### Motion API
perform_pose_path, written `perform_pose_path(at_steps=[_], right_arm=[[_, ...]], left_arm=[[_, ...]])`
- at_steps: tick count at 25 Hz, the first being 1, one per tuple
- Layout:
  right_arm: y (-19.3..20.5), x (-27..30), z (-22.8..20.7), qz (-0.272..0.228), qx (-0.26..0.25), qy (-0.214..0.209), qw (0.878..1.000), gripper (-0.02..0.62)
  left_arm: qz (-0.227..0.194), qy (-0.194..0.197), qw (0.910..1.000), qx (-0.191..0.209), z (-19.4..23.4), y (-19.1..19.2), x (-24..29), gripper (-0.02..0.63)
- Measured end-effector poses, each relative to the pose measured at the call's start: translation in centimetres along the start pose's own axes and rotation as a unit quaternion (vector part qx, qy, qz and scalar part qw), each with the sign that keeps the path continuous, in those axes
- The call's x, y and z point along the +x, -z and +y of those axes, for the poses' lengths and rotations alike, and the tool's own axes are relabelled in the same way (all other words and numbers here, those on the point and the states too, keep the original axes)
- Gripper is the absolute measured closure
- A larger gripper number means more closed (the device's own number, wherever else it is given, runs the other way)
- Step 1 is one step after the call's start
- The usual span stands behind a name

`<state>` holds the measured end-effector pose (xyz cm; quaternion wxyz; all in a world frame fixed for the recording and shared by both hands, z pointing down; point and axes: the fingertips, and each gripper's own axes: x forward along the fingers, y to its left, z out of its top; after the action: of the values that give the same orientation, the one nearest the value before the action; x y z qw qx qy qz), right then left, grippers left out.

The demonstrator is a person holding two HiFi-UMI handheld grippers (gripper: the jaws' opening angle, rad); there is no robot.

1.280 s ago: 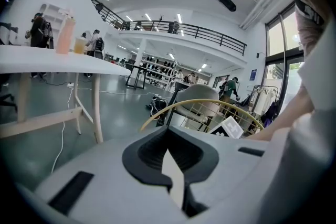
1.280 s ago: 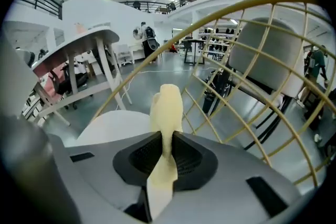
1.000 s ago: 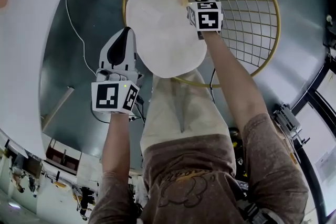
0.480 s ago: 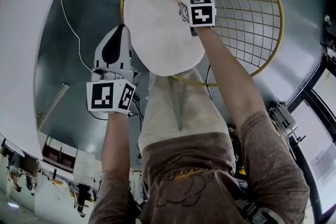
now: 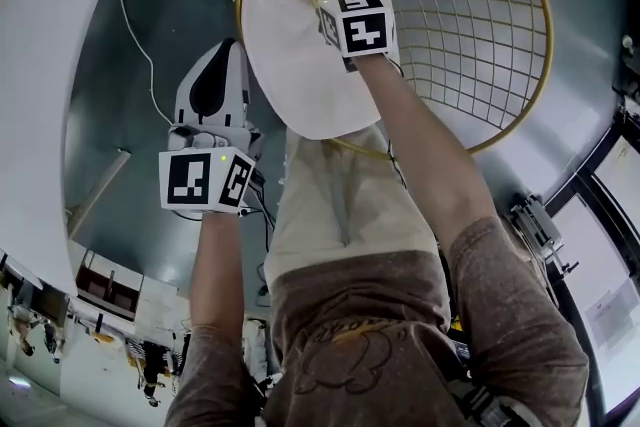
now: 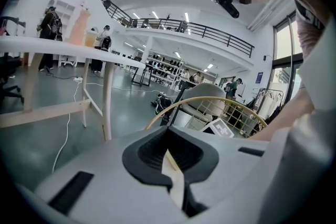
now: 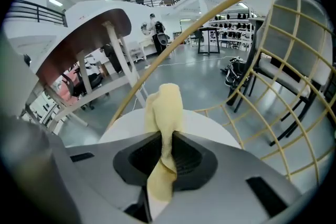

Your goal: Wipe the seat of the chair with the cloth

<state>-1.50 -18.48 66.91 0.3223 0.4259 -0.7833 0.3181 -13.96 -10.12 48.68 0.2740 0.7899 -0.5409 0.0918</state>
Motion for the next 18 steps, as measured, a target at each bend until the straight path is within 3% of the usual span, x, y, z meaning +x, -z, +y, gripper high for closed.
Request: perform_pose_path(at_steps=[10,18], right_arm=[[0.6,1.9,7.6,0.006,-0.025,-0.064,0.998,0.525],[0.9,1.8,11.9,0.004,-0.017,-0.131,0.991,0.525]], left_arm=[[0.004,-0.014,0.9997,-0.017,1.9,1.3,-1.6,0.597],[0.007,-0.024,0.9995,-0.021,2.3,1.6,-2.5,0.597]])
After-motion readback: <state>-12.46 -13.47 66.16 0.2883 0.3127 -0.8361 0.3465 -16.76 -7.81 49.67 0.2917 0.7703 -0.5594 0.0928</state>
